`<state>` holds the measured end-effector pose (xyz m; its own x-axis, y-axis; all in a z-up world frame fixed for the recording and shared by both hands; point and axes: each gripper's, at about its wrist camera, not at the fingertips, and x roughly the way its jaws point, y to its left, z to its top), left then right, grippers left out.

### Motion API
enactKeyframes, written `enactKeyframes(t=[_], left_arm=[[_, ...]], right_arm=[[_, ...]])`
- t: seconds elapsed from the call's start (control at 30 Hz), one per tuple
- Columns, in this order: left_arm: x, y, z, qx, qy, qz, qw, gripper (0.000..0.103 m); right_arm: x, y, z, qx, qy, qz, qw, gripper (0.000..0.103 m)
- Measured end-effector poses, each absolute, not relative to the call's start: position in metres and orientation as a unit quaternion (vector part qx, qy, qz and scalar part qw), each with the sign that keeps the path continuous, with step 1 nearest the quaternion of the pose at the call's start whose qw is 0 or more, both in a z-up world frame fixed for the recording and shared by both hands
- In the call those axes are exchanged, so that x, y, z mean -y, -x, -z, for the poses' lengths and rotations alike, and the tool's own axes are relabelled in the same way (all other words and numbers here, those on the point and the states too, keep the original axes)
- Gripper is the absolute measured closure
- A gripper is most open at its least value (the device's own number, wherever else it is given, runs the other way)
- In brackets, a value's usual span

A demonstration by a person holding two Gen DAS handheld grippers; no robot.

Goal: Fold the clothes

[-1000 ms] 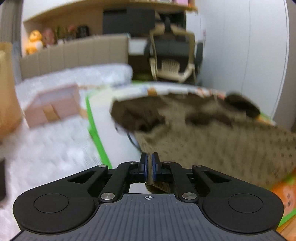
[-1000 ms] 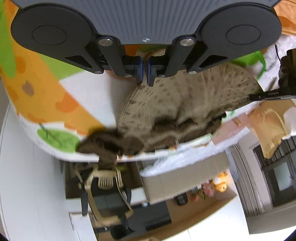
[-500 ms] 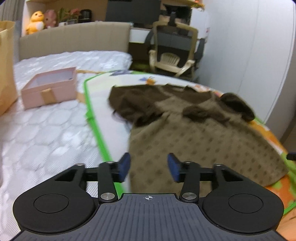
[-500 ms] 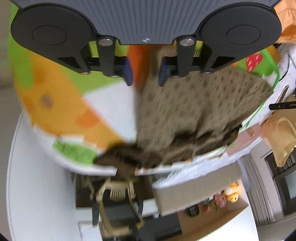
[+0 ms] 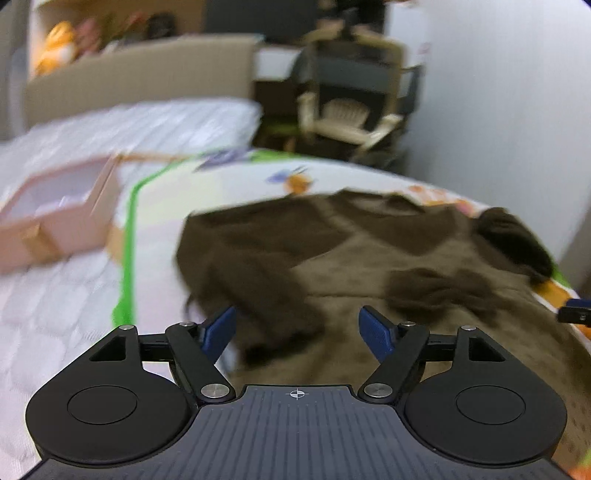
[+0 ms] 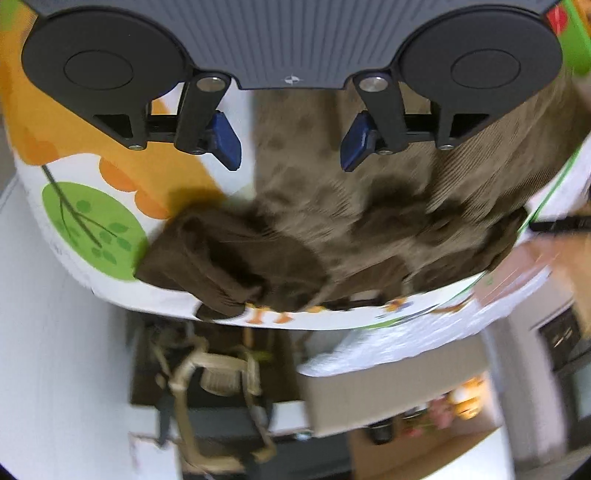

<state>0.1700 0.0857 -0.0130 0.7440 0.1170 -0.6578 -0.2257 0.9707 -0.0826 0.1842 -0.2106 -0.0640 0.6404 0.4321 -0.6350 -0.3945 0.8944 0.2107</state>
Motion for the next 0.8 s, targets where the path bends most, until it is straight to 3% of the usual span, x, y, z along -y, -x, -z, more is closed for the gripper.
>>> enactKeyframes(t=[0.23,0.3,0.37,0.43,0.47,0.57,0.8], left_arm=[[-0.093,-0.185,0.05,-0.382,0.085,-0.093,0.915,0.028],[-0.089,-0.184,0.05,-0.377,0.076,-0.092,0.918,0.036],[-0.084,-0.181,0.05,-0.375,0.066,-0.091,0.92,0.053],[-0.078,-0.177,0.049,-0.373,0.052,-0.09,0.922,0.066],[-0.074,-0.174,0.049,-0.374,0.045,-0.086,0.922,0.068],[-0.062,-0.157,0.047,-0.381,0.037,-0.061,0.922,0.068],[-0.025,-0.097,0.045,-0.401,0.033,0.003,0.915,0.068]], right_arm=[[0.204,-0.23,0.088,-0.376,-0.067,-0.248,0.89,0.034],[0.19,-0.232,0.09,-0.374,-0.048,-0.271,0.886,0.051],[0.174,-0.225,0.092,-0.361,-0.001,-0.273,0.892,0.068],[0.168,-0.215,0.091,-0.35,0.035,-0.266,0.898,0.08],[0.171,-0.213,0.091,-0.351,0.033,-0.265,0.898,0.086],[0.188,-0.206,0.089,-0.36,0.018,-0.265,0.894,0.092],[0.214,-0.163,0.086,-0.362,0.048,-0.266,0.892,0.092]])
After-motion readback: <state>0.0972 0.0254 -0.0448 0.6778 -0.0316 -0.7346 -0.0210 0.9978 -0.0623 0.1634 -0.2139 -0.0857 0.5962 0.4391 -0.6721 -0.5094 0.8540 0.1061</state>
